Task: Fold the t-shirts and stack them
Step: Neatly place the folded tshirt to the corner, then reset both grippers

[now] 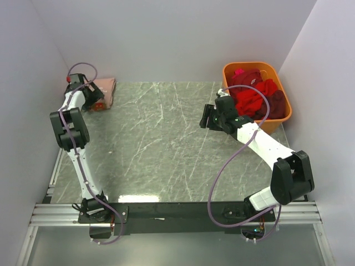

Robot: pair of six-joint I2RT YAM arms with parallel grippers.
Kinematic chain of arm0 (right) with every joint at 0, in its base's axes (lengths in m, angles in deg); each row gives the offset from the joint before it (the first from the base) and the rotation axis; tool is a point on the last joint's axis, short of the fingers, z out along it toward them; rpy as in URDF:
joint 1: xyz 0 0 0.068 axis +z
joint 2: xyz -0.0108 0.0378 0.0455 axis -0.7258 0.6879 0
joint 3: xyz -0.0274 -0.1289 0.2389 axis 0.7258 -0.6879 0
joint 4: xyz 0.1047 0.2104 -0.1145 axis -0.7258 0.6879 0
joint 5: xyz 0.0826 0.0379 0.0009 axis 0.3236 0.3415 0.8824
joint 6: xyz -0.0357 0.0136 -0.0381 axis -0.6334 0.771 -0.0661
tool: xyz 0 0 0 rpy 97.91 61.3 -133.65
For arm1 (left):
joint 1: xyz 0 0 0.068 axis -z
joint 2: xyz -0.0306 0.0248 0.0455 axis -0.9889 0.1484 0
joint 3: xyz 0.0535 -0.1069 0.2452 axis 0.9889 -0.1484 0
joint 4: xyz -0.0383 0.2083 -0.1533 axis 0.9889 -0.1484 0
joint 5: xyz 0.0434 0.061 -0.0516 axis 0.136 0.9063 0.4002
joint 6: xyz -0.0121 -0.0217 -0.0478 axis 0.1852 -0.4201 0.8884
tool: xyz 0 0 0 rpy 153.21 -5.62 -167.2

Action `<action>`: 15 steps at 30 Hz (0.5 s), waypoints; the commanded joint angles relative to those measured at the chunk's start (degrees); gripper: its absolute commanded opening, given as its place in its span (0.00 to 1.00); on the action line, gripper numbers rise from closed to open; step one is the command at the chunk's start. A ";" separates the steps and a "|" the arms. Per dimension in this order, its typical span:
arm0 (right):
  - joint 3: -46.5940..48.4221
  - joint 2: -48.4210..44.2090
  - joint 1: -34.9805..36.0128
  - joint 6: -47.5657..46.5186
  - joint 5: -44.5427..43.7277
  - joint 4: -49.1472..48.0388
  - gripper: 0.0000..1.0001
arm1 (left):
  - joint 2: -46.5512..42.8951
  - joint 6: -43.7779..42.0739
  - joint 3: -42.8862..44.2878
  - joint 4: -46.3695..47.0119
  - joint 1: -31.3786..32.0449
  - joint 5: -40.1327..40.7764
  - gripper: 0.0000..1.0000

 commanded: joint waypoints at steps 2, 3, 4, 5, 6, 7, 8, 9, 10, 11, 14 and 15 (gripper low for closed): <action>-0.04 -0.71 -0.31 -0.12 -0.30 -1.71 0.68 | 0.86 -3.15 3.87 -1.79 -1.83 0.95 0.99; -0.21 -0.89 -0.31 -0.03 -0.21 -1.89 0.68 | 0.24 -3.24 3.43 -1.79 -1.91 1.03 1.00; -0.30 -1.24 -0.39 0.15 -0.21 -1.80 0.68 | -0.46 -3.15 2.82 -1.62 -1.91 -0.01 0.99; -0.30 -1.41 -0.39 0.23 -0.21 -1.89 0.68 | -2.29 -3.15 0.90 -0.57 -1.91 -0.63 0.99; -0.39 -1.59 -0.48 0.32 -0.12 -1.89 0.68 | -3.44 -2.80 -0.25 0.05 -1.74 -1.51 0.99; -0.39 -2.20 -0.31 0.32 -0.12 -1.98 0.68 | -4.67 -2.54 -1.39 0.49 -1.82 -3.52 0.99; -0.39 -2.55 -0.39 0.32 -0.12 -1.89 0.68 | -7.38 -2.19 -3.67 1.45 -1.74 -3.97 0.99; -0.48 -3.17 -0.39 0.32 -0.38 -2.06 0.69 | -8.71 -1.57 -4.65 1.55 -1.30 -4.15 1.00; -0.56 -3.43 -0.39 0.41 -0.47 -2.06 0.69 | -10.03 -1.39 -5.44 1.29 -0.86 -3.80 0.99; -0.57 -3.78 -0.39 0.50 -0.65 -2.15 0.69 | -12.83 -0.96 -7.10 0.77 -0.42 -3.02 0.99; -1.00 -5.19 -0.31 0.85 -0.65 -2.59 0.69 | -18.98 -0.08 -10.88 -0.03 2.30 -0.04 0.99; -1.53 -5.98 -0.31 1.11 -0.65 -2.94 0.70 | -20.66 0.62 -12.03 -0.64 3.96 0.76 1.00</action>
